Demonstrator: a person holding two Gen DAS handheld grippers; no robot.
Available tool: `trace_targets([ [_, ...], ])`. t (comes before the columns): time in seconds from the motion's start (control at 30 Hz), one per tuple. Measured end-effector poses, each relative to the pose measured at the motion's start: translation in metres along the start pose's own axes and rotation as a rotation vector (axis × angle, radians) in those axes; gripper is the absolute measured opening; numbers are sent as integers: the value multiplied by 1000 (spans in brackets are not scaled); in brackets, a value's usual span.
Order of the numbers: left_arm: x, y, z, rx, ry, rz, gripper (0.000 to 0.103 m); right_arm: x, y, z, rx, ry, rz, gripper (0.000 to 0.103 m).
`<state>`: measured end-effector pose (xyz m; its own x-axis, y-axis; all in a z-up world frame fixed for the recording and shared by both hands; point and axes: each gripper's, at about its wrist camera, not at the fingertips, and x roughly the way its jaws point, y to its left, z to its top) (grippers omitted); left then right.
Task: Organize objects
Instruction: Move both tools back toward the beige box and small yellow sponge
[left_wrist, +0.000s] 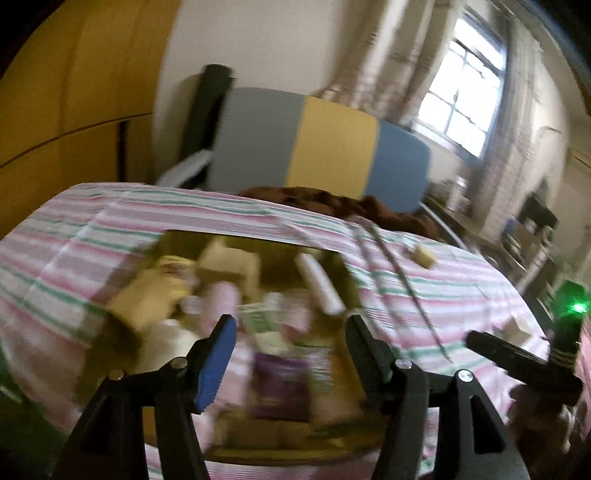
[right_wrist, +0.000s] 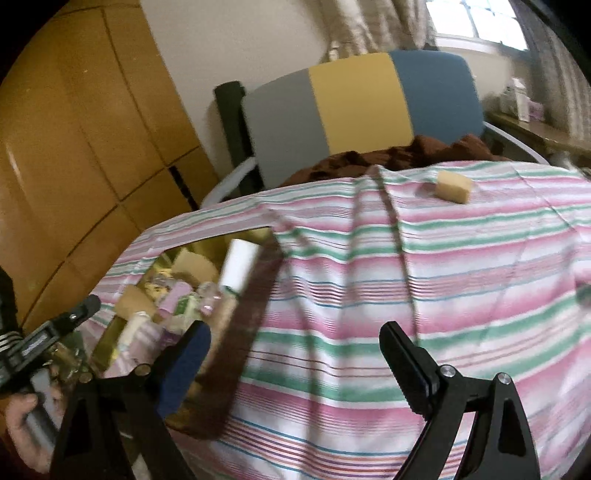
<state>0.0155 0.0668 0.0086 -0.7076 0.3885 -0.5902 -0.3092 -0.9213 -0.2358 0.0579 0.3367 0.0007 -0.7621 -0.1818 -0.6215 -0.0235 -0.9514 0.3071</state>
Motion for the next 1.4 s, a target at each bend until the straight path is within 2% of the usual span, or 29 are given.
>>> trace_targets([
  [0.3,18,-86,-8,121,61,-165,62,-17,-73,-9,82,6,-146,93],
  [0.63,38,-152,-24,247,149,-256,62,-56,-165,4,107,11,-364,96],
  [0.77,42,-161,-29,262,170,-270,62,-92,-223,33,120,-54,-482,101],
  [0.83,44,-165,-32,265,183,-271,62,-107,-264,49,169,-76,-535,102],
  [0.93,46,-167,-36,268,199,-268,62,-118,-320,60,275,-68,-565,102],
  [1.07,50,-168,-40,268,215,-262,62,-117,-377,54,431,-44,-547,102],
  [1.2,50,-170,-41,273,221,-261,62,-108,-395,44,495,-22,-487,102],
  [1.33,48,-172,-44,278,217,-263,62,-97,-365,38,506,-3,-285,102],
  [1.4,47,-173,-45,281,221,-265,62,-88,-337,37,480,18,-155,102],
])
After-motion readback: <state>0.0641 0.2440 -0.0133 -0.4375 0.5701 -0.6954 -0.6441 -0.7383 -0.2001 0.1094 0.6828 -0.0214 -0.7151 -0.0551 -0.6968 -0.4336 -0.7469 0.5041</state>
